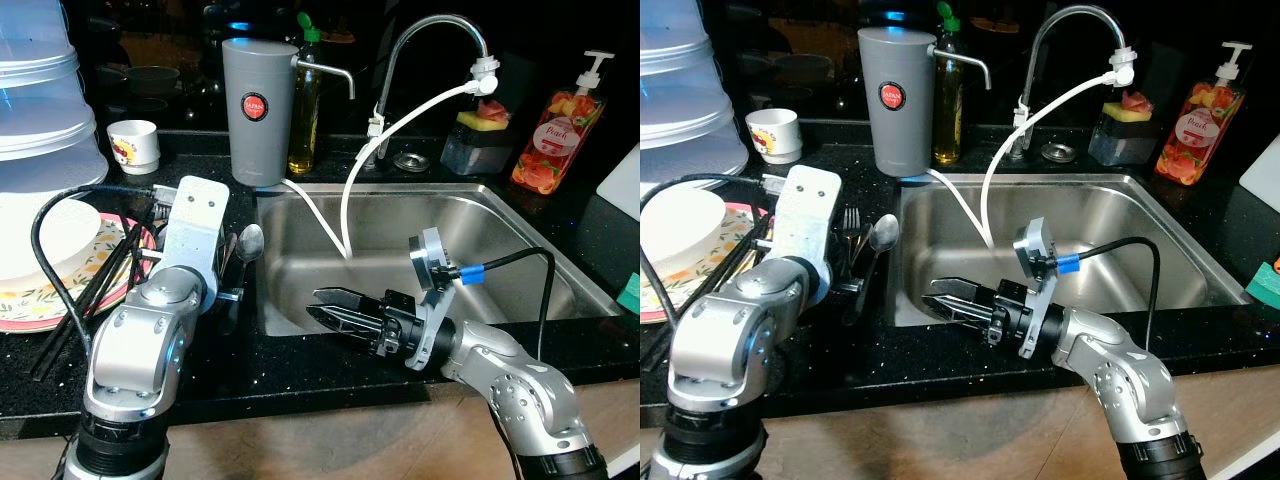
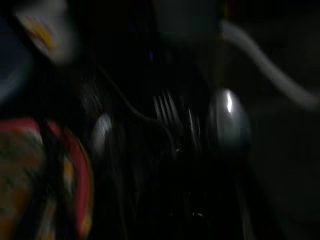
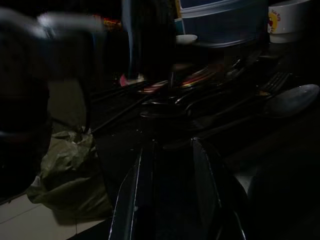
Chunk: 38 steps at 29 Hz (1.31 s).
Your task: Kitchen organization
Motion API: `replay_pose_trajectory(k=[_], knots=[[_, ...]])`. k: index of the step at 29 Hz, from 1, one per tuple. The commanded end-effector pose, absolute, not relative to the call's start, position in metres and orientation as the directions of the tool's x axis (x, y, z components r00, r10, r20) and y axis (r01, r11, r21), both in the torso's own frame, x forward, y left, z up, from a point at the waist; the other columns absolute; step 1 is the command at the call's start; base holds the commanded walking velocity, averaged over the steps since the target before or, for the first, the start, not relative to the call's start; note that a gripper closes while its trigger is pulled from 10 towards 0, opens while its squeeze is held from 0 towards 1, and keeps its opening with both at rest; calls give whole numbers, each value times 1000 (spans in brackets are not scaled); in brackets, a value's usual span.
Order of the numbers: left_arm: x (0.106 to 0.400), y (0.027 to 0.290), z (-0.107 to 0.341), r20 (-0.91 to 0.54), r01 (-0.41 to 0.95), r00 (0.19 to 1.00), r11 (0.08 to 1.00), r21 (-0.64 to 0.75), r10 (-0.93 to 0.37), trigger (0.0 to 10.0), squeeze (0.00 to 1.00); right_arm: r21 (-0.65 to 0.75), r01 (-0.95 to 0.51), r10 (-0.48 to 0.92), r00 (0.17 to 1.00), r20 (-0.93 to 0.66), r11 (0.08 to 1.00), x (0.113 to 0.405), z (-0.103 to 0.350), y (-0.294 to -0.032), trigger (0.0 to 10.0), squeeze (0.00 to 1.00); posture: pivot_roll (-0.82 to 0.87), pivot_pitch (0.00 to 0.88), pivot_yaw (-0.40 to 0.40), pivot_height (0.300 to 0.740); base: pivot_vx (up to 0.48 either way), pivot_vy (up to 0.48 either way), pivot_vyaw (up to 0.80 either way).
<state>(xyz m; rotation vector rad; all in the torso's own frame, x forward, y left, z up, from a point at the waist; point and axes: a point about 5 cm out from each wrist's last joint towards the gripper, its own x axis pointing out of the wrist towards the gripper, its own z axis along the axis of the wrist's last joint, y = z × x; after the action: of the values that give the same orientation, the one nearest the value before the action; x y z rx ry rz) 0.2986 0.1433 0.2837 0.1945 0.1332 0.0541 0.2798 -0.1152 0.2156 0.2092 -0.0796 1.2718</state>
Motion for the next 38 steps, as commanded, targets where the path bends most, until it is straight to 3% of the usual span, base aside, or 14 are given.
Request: replay_pose_trajectory(k=[1, 9, 10, 12, 15, 18, 19, 24, 28, 29, 36, 38], knots=[[297, 145, 293, -72, -73, 994, 980, 184, 88, 0, 0, 119, -952, 937, 299, 183, 280, 279, 217, -118, 10000, 0, 5, 46, -51, 740, 0, 0, 0], [298, 145, 305, 13, -68, 998, 987, 147, 67, 0, 0, 121, -953, 937, 297, 185, 279, 279, 218, -118, 10000, 0, 7, 50, -50, 740, 0, 0, 0], [298, 139, 309, 61, -12, 998, 990, 141, 4, 0, 0, 119, -951, 935, 303, 186, 285, 280, 218, -118, 10000, 0, 7, 50, -50, 740, 0, 0, 0], [294, 120, 313, 131, 189, 968, 963, 190, -216, 0, 0, 90, -923, 900, 384, 205, 373, 287, 220, -119, 10000, 0, 4, 51, -49, 740, 0, 0, 0], [291, 113, 308, 140, 296, 933, 929, 221, -330, 0, 0, 86, -850, 814, 523, 252, 520, 303, 224, -121, 10000, 0, 1, 51, -46, 740, 0, 0, 0], [288, 110, 304, 142, 357, 910, 909, 216, -390, 0, 0, 107, -792, 747, 604, 278, 601, 312, 227, -123, 10000, 0, 1, 51, -46, 740, 0, 0, 0], [282, 105, 299, 153, 452, 848, 843, 292, -508, 0, 0, 147, -733, 674, 672, 306, 664, 321, 231, -126, 10000, 0, 2, 51, -45, 740, 0, 0, 0], [277, 110, 292, 161, 478, 803, 781, 401, -574, 0, 0, 233, -652, 565, 749, 346, 721, 330, 238, -126, 10000, 0, 1, 50, -41, 740, 0, 0, 0], [276, 113, 286, 137, 459, 795, 733, 502, -591, 0, 0, 324, -634, 519, 767, 377, 702, 333, 243, -124, 10000, 0, 4, 50, -40, 740, 0, 0, 0], [277, 118, 283, 142, 444, 799, 732, 516, -585, 0, 0, 398, -621, 476, 779, 408, 676, 336, 248, -123, 10000, 1000, 3, 51, -40, 740, 0, 0, 0], [275, 121, 283, 188, 437, 787, 746, 502, -588, 0, 0, 442, -636, 465, 768, 441, 632, 337, 257, -118, 10000, 1000, 3, 51, -43, 740, 0, 0, 0], [274, 121, 279, 180, 449, 762, 707, 547, -622, 0, 0, 489, -633, 436, 772, 463, 601, 340, 265, -118, 10000, 1000, 5, 48, -41, 740, 0, 0, 0]])
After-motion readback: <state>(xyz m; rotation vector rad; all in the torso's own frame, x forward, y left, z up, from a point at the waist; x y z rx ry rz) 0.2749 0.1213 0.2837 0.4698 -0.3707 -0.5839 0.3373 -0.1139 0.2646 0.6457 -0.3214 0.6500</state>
